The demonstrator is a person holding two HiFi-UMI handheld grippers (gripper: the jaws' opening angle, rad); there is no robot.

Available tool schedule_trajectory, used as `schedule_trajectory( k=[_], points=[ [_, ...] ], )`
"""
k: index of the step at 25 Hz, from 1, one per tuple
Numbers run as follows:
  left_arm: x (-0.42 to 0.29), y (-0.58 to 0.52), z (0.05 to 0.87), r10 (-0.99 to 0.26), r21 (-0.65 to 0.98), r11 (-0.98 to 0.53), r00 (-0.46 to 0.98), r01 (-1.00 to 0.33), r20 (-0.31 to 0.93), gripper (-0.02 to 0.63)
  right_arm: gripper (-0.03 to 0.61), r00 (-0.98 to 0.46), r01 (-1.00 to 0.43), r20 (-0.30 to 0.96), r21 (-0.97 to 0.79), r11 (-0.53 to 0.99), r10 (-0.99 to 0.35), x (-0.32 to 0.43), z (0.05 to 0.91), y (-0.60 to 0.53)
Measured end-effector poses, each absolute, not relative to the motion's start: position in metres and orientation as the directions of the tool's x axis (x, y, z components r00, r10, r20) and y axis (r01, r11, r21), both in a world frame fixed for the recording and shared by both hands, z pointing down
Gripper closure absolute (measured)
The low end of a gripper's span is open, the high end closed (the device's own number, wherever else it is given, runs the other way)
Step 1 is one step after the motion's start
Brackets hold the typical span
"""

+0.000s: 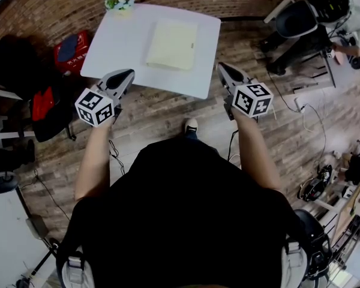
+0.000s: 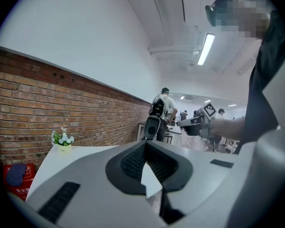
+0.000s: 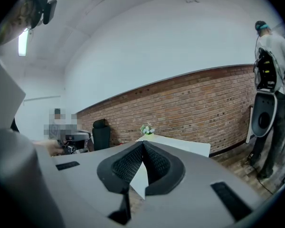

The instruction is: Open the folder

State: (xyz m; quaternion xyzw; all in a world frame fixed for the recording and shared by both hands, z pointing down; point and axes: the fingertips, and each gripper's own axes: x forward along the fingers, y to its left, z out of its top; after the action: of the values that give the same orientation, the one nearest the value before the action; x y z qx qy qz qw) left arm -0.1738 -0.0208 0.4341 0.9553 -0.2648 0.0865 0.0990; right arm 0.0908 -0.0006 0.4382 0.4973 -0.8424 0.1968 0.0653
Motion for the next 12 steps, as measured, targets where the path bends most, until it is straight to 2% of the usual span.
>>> schedule_trajectory(
  k=[12],
  points=[
    [-0.158,-0.034,0.440,-0.495,0.154,-0.831,0.837,-0.535,0.236,0.601,0.554,-0.515,-0.854,0.315,-0.272,0.444,-0.797,0.105,0.442,-0.020]
  ],
)
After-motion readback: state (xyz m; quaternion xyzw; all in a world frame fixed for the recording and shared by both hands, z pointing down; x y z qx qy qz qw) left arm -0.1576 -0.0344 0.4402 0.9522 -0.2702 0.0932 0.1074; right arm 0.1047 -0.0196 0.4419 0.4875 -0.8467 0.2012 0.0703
